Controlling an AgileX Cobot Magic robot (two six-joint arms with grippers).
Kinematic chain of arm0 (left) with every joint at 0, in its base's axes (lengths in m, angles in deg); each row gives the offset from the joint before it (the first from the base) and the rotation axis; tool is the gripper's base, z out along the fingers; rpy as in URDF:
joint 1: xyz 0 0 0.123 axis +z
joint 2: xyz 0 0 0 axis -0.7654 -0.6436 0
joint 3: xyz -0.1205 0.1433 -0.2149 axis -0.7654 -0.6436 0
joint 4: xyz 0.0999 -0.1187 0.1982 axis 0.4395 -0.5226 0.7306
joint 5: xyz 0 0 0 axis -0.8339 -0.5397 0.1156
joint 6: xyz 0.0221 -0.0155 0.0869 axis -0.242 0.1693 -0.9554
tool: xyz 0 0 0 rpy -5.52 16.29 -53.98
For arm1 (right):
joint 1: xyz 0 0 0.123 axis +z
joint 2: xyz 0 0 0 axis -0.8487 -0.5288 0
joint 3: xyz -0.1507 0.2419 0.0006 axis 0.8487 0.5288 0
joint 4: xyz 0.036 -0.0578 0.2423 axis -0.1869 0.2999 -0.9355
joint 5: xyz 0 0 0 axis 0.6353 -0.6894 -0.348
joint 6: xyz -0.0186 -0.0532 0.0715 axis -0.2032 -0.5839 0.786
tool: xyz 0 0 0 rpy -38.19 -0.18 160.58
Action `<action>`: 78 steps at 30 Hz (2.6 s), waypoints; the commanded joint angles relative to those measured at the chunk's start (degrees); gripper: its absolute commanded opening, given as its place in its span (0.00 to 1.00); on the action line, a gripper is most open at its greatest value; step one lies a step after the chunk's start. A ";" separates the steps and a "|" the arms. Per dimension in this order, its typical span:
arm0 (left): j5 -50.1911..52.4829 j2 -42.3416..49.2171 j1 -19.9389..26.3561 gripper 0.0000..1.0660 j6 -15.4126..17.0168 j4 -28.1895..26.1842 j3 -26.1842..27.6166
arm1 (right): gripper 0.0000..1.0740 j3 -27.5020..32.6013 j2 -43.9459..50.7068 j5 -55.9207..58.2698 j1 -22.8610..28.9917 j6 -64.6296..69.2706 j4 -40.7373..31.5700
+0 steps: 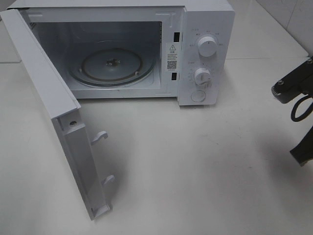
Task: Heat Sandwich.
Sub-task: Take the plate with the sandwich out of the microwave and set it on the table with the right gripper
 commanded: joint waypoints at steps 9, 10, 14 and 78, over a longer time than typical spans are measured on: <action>0.17 1.15 -0.23 0.95 0.17 -0.46 -0.23 | 0.05 -0.11 -6.36 -1.60 -0.29 10.03 2.86; 0.17 1.15 -0.23 0.95 0.17 -0.46 -0.23 | 0.05 -0.11 -7.10 -2.06 -0.29 10.31 2.86; 0.17 1.15 -0.23 0.95 0.17 -0.46 -0.23 | 0.05 -0.11 -9.91 -3.55 -0.29 11.40 2.86; 0.17 1.15 -0.23 0.95 0.17 -0.46 -0.23 | 0.40 -0.11 -29.97 -16.96 -0.46 24.92 9.00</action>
